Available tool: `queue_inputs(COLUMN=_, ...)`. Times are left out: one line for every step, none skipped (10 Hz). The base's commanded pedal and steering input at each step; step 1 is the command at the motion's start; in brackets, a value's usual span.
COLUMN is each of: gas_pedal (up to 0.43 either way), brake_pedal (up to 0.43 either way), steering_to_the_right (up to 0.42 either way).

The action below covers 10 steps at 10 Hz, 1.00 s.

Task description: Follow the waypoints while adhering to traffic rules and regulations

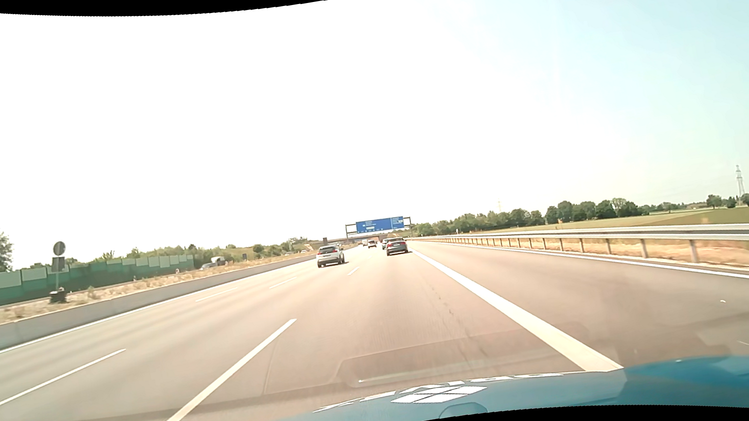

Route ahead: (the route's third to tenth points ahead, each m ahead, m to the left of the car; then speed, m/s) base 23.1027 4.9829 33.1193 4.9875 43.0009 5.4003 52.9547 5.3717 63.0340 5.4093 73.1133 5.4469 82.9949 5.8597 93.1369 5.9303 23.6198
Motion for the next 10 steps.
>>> queue_inputs(gas_pedal=0.248, brake_pedal=0.000, steering_to_the_right=-0.001)
queue_inputs(gas_pedal=0.248, brake_pedal=0.000, steering_to_the_right=-0.001)
queue_inputs(gas_pedal=0.248, brake_pedal=0.000, steering_to_the_right=-0.001)
queue_inputs(gas_pedal=0.248, brake_pedal=0.000, steering_to_the_right=-0.001)
queue_inputs(gas_pedal=0.248, brake_pedal=0.000, steering_to_the_right=-0.001)
queue_inputs(gas_pedal=0.248, brake_pedal=0.000, steering_to_the_right=-0.001)
queue_inputs(gas_pedal=0.248, brake_pedal=0.000, steering_to_the_right=-0.001)
queue_inputs(gas_pedal=0.240, brake_pedal=0.000, steering_to_the_right=-0.001)
queue_inputs(gas_pedal=0.240, brake_pedal=0.000, steering_to_the_right=-0.001)
queue_inputs(gas_pedal=0.240, brake_pedal=0.000, steering_to_the_right=-0.001)
